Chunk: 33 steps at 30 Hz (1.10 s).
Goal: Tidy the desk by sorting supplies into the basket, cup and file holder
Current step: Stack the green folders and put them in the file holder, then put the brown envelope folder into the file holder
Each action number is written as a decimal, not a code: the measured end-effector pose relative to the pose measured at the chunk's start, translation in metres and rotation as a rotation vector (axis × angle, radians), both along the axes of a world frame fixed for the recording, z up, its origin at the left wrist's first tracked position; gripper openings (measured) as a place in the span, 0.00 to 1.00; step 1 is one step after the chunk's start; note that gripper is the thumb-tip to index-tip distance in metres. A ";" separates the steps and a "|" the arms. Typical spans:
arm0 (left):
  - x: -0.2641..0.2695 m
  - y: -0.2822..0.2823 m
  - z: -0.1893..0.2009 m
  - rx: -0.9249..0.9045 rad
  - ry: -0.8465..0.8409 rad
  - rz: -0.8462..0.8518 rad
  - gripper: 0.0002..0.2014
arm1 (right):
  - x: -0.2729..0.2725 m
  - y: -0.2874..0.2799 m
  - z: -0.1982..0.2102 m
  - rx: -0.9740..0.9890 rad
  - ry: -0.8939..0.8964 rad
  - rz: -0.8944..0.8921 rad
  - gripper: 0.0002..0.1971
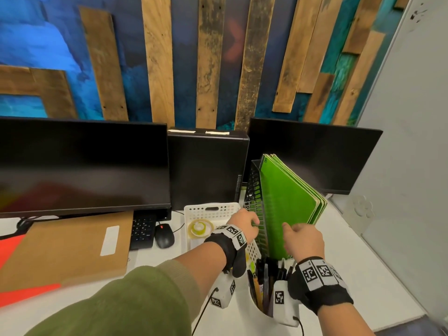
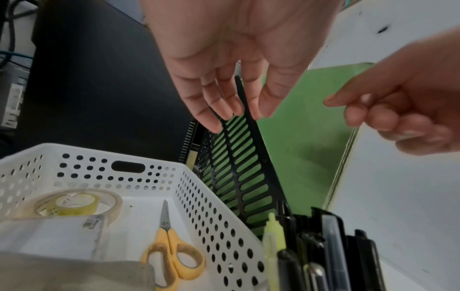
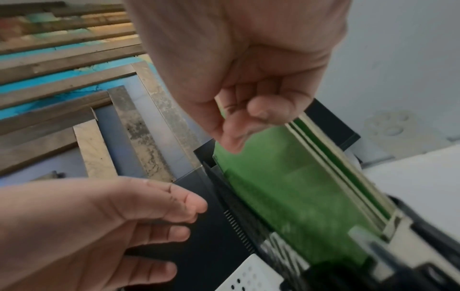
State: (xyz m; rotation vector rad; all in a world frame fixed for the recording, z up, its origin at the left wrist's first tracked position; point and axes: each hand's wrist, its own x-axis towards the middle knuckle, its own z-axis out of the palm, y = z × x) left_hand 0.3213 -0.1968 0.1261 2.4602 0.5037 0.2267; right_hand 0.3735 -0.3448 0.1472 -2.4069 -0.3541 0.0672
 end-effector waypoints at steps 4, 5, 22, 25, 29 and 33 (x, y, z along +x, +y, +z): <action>-0.019 0.012 -0.008 0.005 -0.057 0.076 0.12 | -0.016 0.018 -0.006 0.202 0.071 0.090 0.19; -0.025 0.016 -0.011 -0.005 -0.056 0.098 0.12 | -0.020 0.024 -0.008 0.259 0.096 0.122 0.17; -0.189 0.124 -0.070 -0.086 0.181 0.518 0.19 | -0.135 0.145 -0.053 0.320 0.487 0.510 0.06; -0.229 0.149 -0.078 -0.124 0.221 0.572 0.22 | -0.159 0.166 -0.070 0.251 0.521 0.581 0.03; -0.279 0.179 -0.087 -0.137 0.308 0.657 0.25 | -0.184 0.192 -0.092 0.163 0.571 0.615 0.06; -0.321 0.210 -0.092 -0.154 0.364 0.726 0.25 | -0.208 0.224 -0.109 0.120 0.635 0.609 0.10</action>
